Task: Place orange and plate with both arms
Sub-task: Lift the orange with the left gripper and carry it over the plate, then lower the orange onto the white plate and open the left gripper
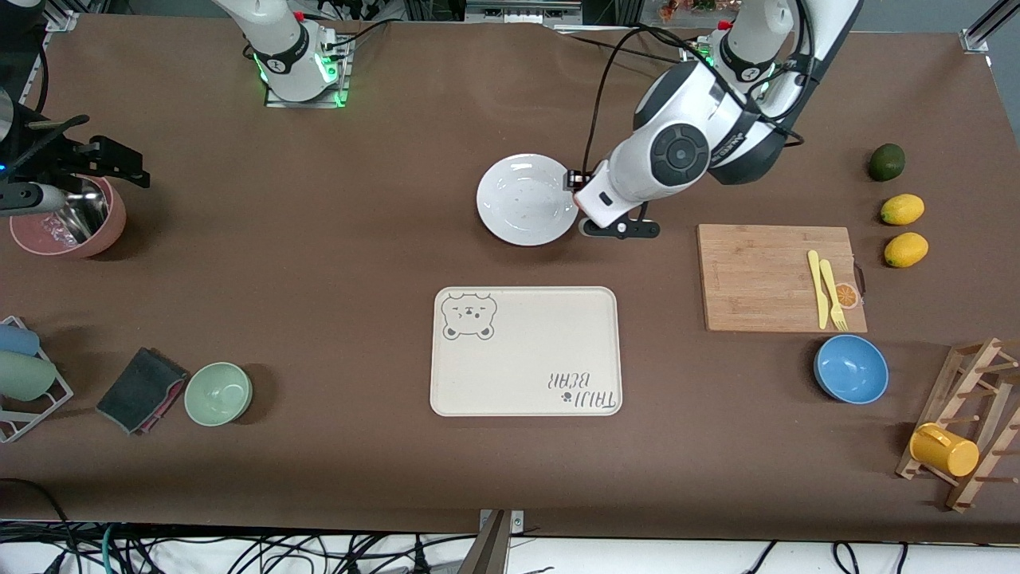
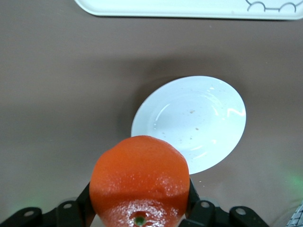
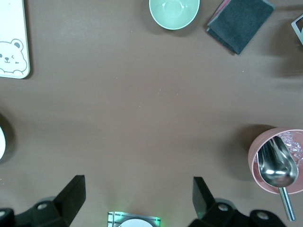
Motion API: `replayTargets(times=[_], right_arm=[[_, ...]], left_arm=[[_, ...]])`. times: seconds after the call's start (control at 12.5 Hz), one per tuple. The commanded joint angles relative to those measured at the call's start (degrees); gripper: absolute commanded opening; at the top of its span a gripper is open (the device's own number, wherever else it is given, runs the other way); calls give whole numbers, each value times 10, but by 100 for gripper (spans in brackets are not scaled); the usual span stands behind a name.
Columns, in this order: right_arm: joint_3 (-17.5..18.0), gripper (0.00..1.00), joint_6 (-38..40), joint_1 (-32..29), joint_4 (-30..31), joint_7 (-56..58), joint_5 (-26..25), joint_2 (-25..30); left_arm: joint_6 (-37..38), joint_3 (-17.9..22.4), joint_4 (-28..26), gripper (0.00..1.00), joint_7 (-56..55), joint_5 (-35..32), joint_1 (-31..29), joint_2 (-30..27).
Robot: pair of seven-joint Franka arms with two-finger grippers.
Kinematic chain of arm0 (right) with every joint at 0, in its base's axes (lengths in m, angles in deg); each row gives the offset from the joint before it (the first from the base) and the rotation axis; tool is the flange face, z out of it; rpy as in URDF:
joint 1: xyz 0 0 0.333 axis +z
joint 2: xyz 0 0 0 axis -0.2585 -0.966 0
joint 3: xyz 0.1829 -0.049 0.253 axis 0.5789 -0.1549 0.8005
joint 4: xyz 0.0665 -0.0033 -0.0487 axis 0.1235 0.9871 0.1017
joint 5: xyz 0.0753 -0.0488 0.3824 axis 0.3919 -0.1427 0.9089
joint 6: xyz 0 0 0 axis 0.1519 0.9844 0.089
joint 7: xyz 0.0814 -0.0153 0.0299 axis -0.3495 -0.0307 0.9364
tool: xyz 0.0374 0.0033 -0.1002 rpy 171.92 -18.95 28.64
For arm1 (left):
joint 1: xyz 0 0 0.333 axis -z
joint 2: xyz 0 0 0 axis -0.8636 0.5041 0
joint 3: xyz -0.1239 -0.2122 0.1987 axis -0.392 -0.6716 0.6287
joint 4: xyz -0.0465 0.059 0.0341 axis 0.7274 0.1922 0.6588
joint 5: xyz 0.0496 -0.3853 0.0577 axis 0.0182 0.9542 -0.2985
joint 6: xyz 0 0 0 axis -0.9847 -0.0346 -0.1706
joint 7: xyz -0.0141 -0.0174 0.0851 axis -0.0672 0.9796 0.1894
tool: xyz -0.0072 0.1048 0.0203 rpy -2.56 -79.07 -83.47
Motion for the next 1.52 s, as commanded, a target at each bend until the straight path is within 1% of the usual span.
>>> replayTargets(times=[0.0,0.24,0.56,0.8,0.88,1.04,1.12,1.28,1.36,1.44], right_arm=[[2,100,13,-4,-12,-1,4,-2],[1,100,13,-5,-12,-1,4,-2],[1,100,13,-5,-12,-1,4,-2],[1,100,13,-5,-12,0,4,-2],[1,100,13,-6,-12,0,4,-3],[1,100,13,-6,-12,0,4,-3],[0,100,13,-6,-12,0,4,-3],[0,100,13,-6,-12,0,4,-3],[0,100,13,-6,-12,1,4,-3],[-1,100,13,-7,-12,1,4,-3]], left_arm=[[-61,2,-12,36,-53,11,48,24],[-133,4,-17,37,-94,4,97,68],[-236,4,-65,37,-139,-28,136,92],[-280,6,-76,37,-143,-40,144,116],[-296,7,-78,38,-156,-54,149,126],[-319,6,-77,38,-201,-108,150,152],[-321,6,-75,38,-215,-126,149,159],[-322,7,-73,39,-216,-132,149,164],[-322,8,-72,49,-217,-132,149,168],[-322,9,-71,77,-218,-132,147,172]])
